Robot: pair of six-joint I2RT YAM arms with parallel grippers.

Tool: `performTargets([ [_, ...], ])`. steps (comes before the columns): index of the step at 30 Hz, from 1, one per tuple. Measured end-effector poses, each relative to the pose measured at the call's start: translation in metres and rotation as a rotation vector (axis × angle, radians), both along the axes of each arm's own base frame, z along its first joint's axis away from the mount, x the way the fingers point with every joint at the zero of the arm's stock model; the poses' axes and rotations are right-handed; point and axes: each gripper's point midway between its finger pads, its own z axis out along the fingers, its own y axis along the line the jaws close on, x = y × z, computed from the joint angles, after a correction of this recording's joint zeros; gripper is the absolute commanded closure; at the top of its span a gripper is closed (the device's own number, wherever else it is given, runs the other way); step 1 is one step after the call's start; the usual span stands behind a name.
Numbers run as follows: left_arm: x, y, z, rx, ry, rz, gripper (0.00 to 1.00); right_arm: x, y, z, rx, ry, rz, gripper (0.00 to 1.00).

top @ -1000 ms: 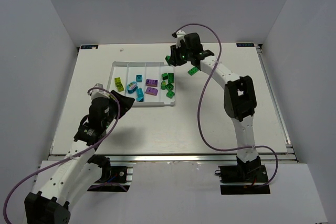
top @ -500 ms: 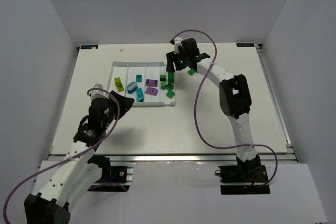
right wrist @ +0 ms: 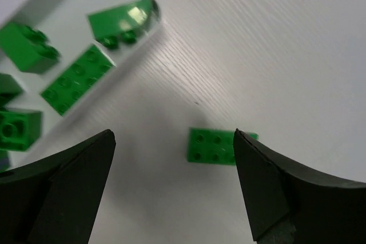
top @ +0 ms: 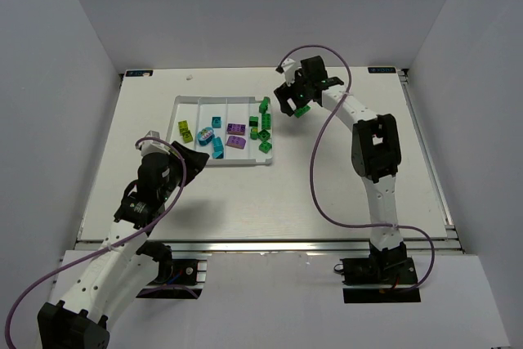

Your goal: Sort the legos into containers by color

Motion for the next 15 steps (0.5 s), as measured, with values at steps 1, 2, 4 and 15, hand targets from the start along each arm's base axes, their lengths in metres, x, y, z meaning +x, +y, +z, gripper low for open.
performTargets([
  [1, 0.000, 0.000, 0.000, 0.000, 0.000, 0.000, 0.31, 0.003, -0.010, -0.003, -0.027, -0.001, -0.023, 0.11],
  [2, 0.000, 0.000, 0.000, 0.000, 0.000, 0.000, 0.31, 0.006, -0.020, -0.005, -0.050, 0.000, -0.048, 0.11],
  [4, 0.000, 0.000, -0.001, 0.000, 0.002, -0.001, 0.31, 0.012, -0.039, -0.008, -0.084, 0.006, -0.116, 0.11],
  [15, 0.001, -0.001, 0.001, -0.006, -0.003, 0.001, 0.31, 0.016, -0.066, -0.022, 0.081, 0.239, -0.526, 0.20],
])
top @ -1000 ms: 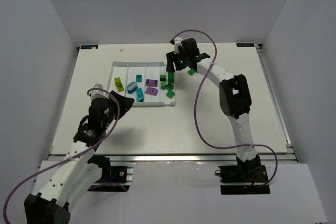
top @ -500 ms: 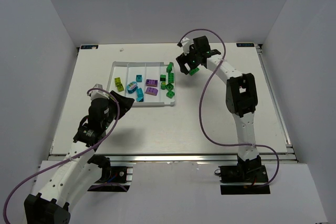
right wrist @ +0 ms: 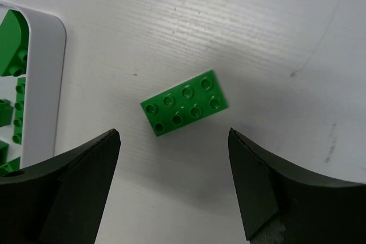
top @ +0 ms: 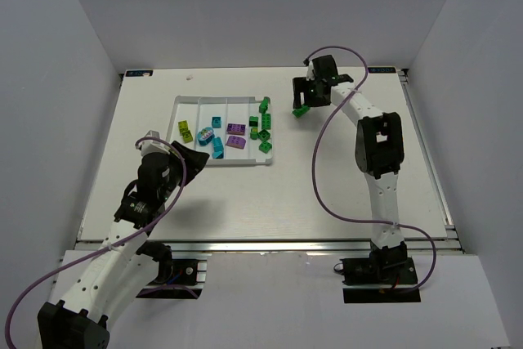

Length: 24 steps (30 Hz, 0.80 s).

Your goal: Sort the legos into containers by color

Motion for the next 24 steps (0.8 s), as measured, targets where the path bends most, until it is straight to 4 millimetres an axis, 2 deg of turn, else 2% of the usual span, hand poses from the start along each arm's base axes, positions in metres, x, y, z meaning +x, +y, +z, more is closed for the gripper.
performTargets([
  [3, -0.001, 0.001, -0.002, 0.004, 0.008, 0.002, 0.30, -0.011, 0.006, -0.008, 0.054, 0.070, -0.057, 0.20],
  [6, -0.002, 0.003, -0.002, 0.013, 0.019, 0.008, 0.30, -0.014, 0.011, -0.009, 0.067, 0.087, -0.096, 0.20],
  [11, -0.001, 0.005, 0.007, 0.019, 0.007, 0.019, 0.30, -0.013, 0.013, -0.015, 0.001, 0.065, -0.152, 0.20],
  [18, -0.002, 0.007, 0.004, 0.029, 0.019, 0.024, 0.30, -0.017, 0.017, -0.042, -0.093, 0.068, -0.186, 0.18],
  [22, -0.003, 0.007, 0.003, 0.034, 0.026, 0.024, 0.30, -0.014, 0.019, -0.043, -0.113, 0.051, -0.201, 0.16],
  [23, -0.003, 0.007, 0.002, 0.034, 0.028, 0.024, 0.30, -0.014, 0.018, -0.043, -0.117, 0.049, -0.206, 0.11],
  [24, -0.003, 0.007, 0.002, 0.035, 0.029, 0.024, 0.30, -0.013, 0.017, -0.044, -0.120, 0.048, -0.216, 0.11],
])
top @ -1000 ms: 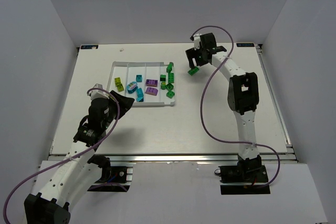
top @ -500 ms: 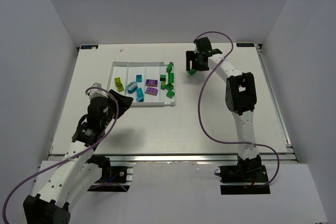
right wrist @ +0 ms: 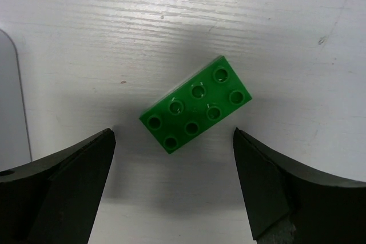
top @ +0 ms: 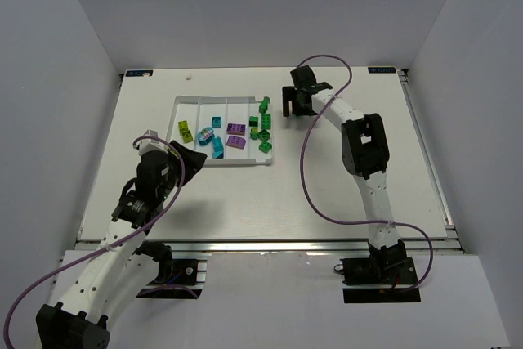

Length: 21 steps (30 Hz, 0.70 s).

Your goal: Sort the legos into containers by color

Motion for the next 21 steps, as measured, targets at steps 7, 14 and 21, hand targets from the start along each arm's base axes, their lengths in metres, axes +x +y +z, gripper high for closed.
performTargets([
  [7, 0.000, 0.000, -0.001, 0.001, 0.002, 0.000, 0.30, 0.010, -0.002, -0.001, -0.006, -0.024, -0.042, 0.16],
  [14, -0.002, 0.001, -0.002, 0.007, 0.014, 0.003, 0.30, 0.027, -0.003, 0.002, 0.037, -0.067, -0.089, 0.31],
  [21, -0.003, 0.004, -0.001, 0.011, 0.010, 0.013, 0.30, 0.037, -0.014, 0.002, 0.060, -0.083, -0.101, 0.45],
])
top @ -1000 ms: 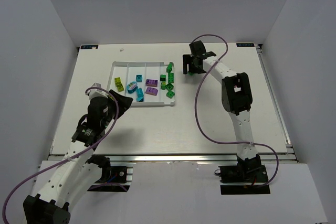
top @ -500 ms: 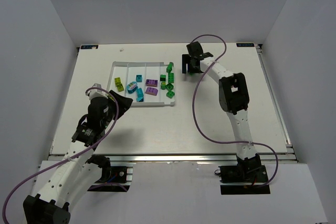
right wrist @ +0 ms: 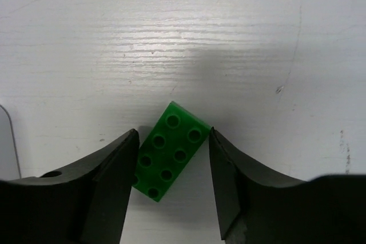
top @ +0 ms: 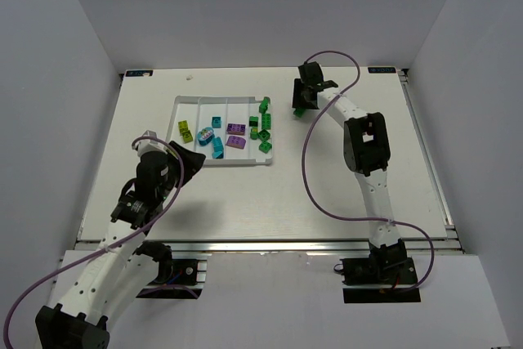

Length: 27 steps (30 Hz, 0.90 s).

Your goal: Sort the legos into containers by color

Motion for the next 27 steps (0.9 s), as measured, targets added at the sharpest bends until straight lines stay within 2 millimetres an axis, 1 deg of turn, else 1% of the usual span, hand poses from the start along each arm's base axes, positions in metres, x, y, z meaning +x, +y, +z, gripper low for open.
performTargets([
  [2, 0.002, -0.001, -0.001, 0.002, 0.000, -0.001, 0.30, 0.001, -0.001, -0.001, -0.011, -0.005, 0.027, 0.50],
  [7, 0.006, -0.002, -0.006, 0.011, 0.016, -0.005, 0.30, 0.003, -0.003, -0.001, -0.059, -0.017, 0.109, 0.50],
  [9, 0.007, -0.003, -0.006, 0.013, 0.015, -0.009, 0.30, 0.001, -0.003, -0.004, -0.072, -0.015, 0.134, 0.49],
  [13, 0.007, -0.003, -0.004, 0.009, 0.005, -0.010, 0.30, 0.001, -0.001, -0.004, -0.083, -0.021, 0.174, 0.43],
  [14, 0.007, -0.003, -0.003, 0.009, 0.002, -0.010, 0.30, -0.001, 0.000, -0.004, -0.084, -0.020, 0.186, 0.40],
  [16, 0.006, -0.003, 0.000, 0.006, -0.007, -0.010, 0.30, -0.007, 0.001, -0.004, -0.079, -0.010, 0.209, 0.40],
  [17, 0.006, -0.003, 0.001, 0.003, -0.013, -0.010, 0.30, -0.011, 0.002, -0.005, -0.077, -0.003, 0.223, 0.46],
  [19, 0.005, -0.002, 0.005, -0.001, -0.026, -0.010, 0.30, -0.018, 0.003, -0.005, -0.076, 0.008, 0.252, 0.52],
  [20, 0.004, -0.002, 0.006, -0.003, -0.031, -0.010, 0.30, -0.021, 0.003, -0.006, -0.077, 0.013, 0.265, 0.58],
  [22, 0.004, -0.002, 0.008, -0.005, -0.037, -0.010, 0.30, -0.026, 0.005, -0.006, -0.076, 0.019, 0.289, 0.64],
  [23, 0.004, -0.002, 0.008, -0.005, -0.038, -0.010, 0.30, -0.027, 0.005, -0.006, -0.074, 0.021, 0.297, 0.72],
  [25, 0.004, -0.002, 0.008, -0.005, -0.038, -0.010, 0.30, -0.030, 0.006, -0.006, -0.076, 0.024, 0.319, 0.81],
  [26, 0.004, -0.002, 0.008, -0.005, -0.037, -0.010, 0.30, -0.031, 0.007, -0.006, -0.076, 0.025, 0.331, 0.90],
  [27, 0.004, -0.002, 0.008, -0.005, -0.038, -0.010, 0.30, -0.032, 0.008, -0.005, -0.077, 0.024, 0.348, 0.92],
])
